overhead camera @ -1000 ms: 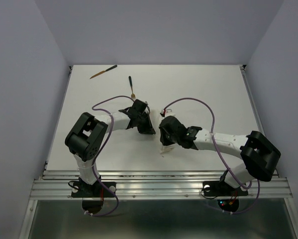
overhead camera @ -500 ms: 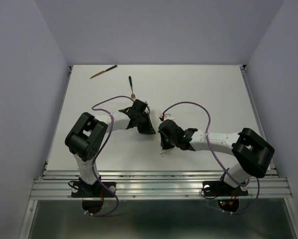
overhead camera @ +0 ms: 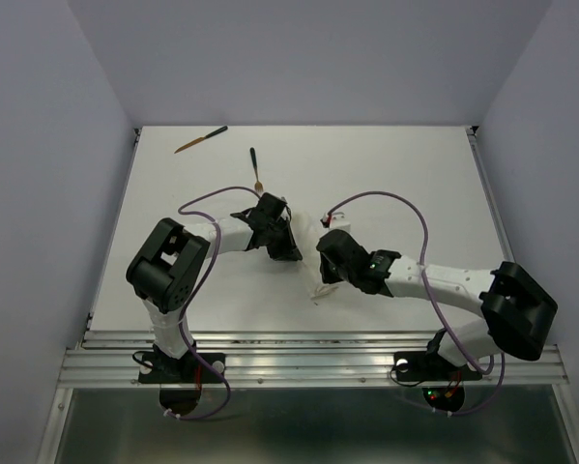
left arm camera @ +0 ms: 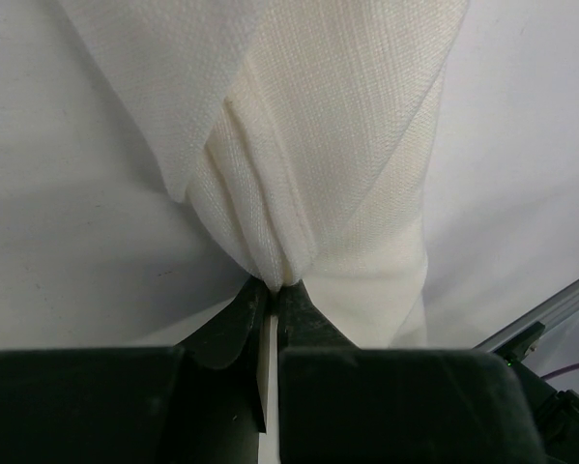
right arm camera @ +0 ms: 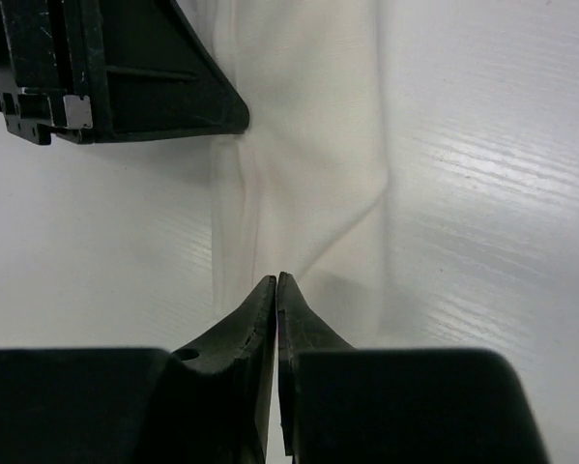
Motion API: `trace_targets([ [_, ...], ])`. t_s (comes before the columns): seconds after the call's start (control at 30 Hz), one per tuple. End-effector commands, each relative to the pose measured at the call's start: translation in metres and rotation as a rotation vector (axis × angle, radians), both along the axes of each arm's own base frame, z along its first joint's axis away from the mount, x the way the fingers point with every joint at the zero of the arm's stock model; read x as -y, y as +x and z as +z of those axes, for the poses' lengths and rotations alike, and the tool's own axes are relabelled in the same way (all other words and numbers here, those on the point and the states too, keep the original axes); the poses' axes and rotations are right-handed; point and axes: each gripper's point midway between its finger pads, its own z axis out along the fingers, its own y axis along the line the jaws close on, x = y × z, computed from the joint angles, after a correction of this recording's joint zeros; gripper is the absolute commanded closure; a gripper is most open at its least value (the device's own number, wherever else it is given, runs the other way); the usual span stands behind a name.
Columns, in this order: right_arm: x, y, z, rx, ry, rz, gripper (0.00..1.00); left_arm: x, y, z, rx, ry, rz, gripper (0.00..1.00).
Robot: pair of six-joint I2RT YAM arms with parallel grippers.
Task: Fold the napkin into a case and place the utensils inside
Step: Smooth out the smaller rectangle-folded napkin at the center of the board.
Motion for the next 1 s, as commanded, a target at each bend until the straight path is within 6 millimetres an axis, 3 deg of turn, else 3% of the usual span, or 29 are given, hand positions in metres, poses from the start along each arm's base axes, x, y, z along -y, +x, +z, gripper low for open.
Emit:
trace_targets([
  [0.0, 0.02, -0.005, -0.022, -0.016, -0.084, -0.038, 0.92, -0.009, -0.004, -0.011, -0.006, 0.056, 0.009, 1.0],
  [0.23, 0.02, -0.023, -0.057, -0.114, -0.093, -0.011, 0.93, -0.01, -0.004, -0.011, -0.008, 0.057, 0.012, 1.0],
  [0.4, 0.02, -0.018, -0.06, -0.098, -0.113, -0.015, 0.93, -0.008, 0.0, -0.012, -0.011, 0.053, 0.03, 1.0],
  [0.47, 0.021, -0.014, -0.052, -0.071, -0.102, -0.027, 0.93, -0.007, 0.001, -0.014, -0.014, 0.048, 0.041, 1.0],
  [0.73, 0.03, 0.019, 0.016, 0.134, -0.118, -0.091, 0.84, 0.01, 0.016, -0.008, -0.012, -0.009, 0.085, 1.0],
  [0.83, 0.026, 0.028, 0.03, 0.163, -0.116, -0.091, 0.82, 0.014, 0.019, -0.006, -0.007, -0.016, 0.079, 1.0],
  [0.9, 0.022, 0.03, 0.03, 0.161, -0.122, -0.079, 0.82, 0.016, 0.02, -0.004, 0.002, -0.018, 0.068, 1.0],
  [0.97, 0.015, 0.032, 0.03, 0.153, -0.121, -0.062, 0.81, 0.016, 0.017, -0.004, 0.005, -0.012, 0.047, 0.89],
])
